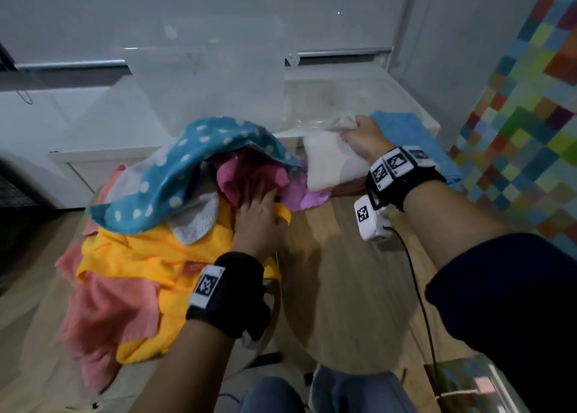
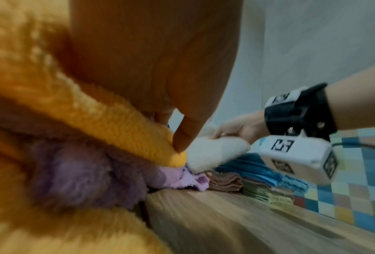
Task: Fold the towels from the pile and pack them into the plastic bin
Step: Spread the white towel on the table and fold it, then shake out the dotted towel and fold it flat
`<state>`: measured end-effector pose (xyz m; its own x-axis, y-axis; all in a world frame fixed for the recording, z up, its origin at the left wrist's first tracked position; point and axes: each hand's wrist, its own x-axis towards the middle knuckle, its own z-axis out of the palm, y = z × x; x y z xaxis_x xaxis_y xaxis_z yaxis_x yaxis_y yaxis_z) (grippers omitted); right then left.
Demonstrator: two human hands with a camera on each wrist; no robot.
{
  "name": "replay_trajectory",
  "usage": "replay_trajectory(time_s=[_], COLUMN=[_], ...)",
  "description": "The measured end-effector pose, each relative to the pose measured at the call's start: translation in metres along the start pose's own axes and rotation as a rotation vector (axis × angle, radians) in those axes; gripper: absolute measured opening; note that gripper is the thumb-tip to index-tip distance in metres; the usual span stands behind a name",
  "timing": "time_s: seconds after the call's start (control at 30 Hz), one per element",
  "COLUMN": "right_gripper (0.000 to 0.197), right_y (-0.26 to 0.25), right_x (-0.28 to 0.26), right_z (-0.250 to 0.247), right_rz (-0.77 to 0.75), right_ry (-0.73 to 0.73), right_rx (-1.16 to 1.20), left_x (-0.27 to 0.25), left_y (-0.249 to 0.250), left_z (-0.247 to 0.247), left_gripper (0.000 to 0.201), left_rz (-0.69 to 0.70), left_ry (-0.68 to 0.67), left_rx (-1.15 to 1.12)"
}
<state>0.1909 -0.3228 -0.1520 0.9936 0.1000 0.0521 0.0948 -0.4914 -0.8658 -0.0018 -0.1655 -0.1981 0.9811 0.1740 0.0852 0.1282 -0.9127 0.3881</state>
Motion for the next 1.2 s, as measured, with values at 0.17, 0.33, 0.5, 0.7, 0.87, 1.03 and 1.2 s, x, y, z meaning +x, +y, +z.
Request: replay_trajectory(time_s=[0.17,0.33,0.5,0.7,0.87,1.03,1.2], right_gripper=[0.02,0.047,0.033,0.042,0.044,0.033,0.028], right_y=[0.023,0.019,0.011,0.046,0.032,-0.03,-0.113], right_x=[0.002,-0.006,-0.026,-0.023,-0.02,-0.05,-0.098], right_z=[0.01,0.015,0.03,0.047,0.033,0.037,0.075], right_rz=[-0.091,-0.265,-0.417,-0.183,-0.088,-0.356,-0.705], right_ry=[0.057,0.14,0.178,-0.175,-0.345,-0.058,-0.128], right_rx=[-0.422,-0.674,-0.889,-0.82,-0.896,-0.451,-0.193], left_x=[0.002,0.006,0.009,0.01,0.006,-0.013,-0.048], left_y=[-0.001,0.0,0.001,0.001,0.004,0.007,-0.012], left_z=[-0.001,-0.001,0.001,-0.003,-0.004,-0.022,-0.044], left_gripper=[0.065,0.064,0.062,0.056,0.054,0.049,0.03], left_rz=[0.029,0.007,-0.025,-0.046,-0.045,0.017,0.084], left_ry=[-0.021,-0.016,-0.019,-0.03,-0.035,0.048,0.297], left_rx=[-0.044,-0.07,-0.077,-0.108,-0.11,-0.36,-0.611])
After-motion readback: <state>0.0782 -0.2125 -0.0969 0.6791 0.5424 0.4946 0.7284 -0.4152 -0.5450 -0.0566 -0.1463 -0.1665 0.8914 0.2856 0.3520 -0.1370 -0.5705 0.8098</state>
